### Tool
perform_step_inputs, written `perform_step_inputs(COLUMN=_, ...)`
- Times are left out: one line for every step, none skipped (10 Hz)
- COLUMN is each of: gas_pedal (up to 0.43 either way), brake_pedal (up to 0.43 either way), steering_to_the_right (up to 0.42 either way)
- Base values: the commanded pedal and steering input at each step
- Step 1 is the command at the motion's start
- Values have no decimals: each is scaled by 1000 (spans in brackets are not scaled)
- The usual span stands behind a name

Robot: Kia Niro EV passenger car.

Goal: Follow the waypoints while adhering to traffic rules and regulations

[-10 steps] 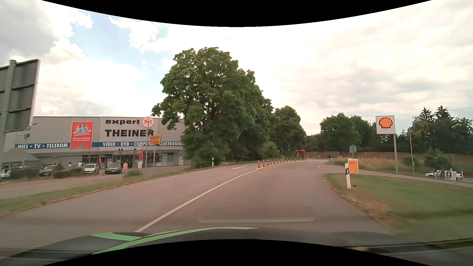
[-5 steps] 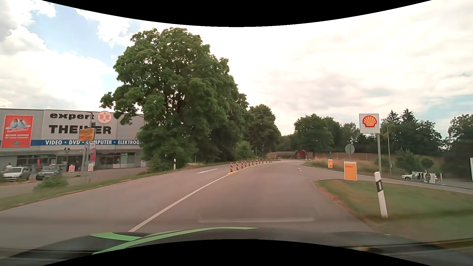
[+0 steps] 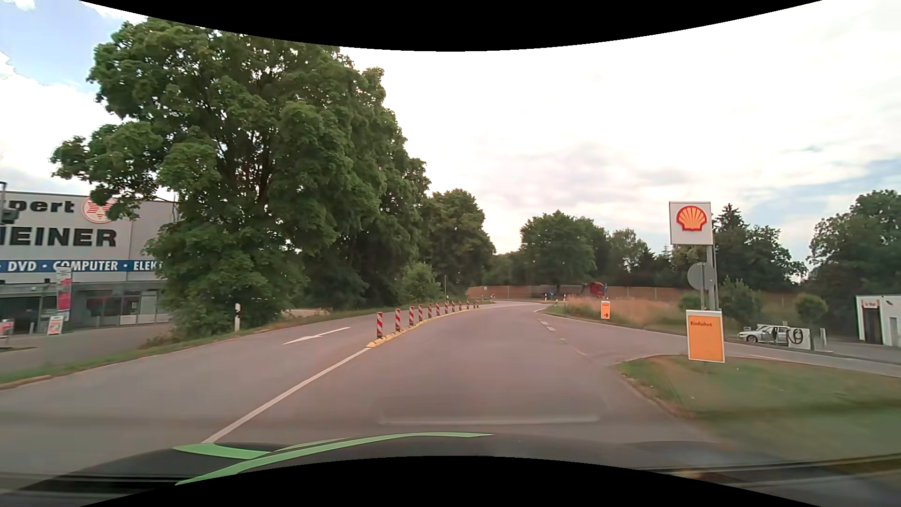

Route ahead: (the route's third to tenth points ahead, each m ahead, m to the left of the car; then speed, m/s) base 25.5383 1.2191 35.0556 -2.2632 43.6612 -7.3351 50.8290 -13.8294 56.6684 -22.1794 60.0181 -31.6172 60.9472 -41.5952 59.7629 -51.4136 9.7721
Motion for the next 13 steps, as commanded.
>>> perform_step_inputs(gas_pedal=248, brake_pedal=0, steering_to_the_right=74)
perform_step_inputs(gas_pedal=248, brake_pedal=0, steering_to_the_right=47)
perform_step_inputs(gas_pedal=248, brake_pedal=0, steering_to_the_right=32)
perform_step_inputs(gas_pedal=248, brake_pedal=0, steering_to_the_right=24)
perform_step_inputs(gas_pedal=248, brake_pedal=0, steering_to_the_right=24)
perform_step_inputs(gas_pedal=240, brake_pedal=0, steering_to_the_right=24)
perform_step_inputs(gas_pedal=220, brake_pedal=0, steering_to_the_right=24)
perform_step_inputs(gas_pedal=209, brake_pedal=0, steering_to_the_right=24)
perform_step_inputs(gas_pedal=209, brake_pedal=0, steering_to_the_right=25)
perform_step_inputs(gas_pedal=197, brake_pedal=0, steering_to_the_right=25)
perform_step_inputs(gas_pedal=189, brake_pedal=0, steering_to_the_right=25)
perform_step_inputs(gas_pedal=169, brake_pedal=0, steering_to_the_right=27)
perform_step_inputs(gas_pedal=138, brake_pedal=0, steering_to_the_right=29)
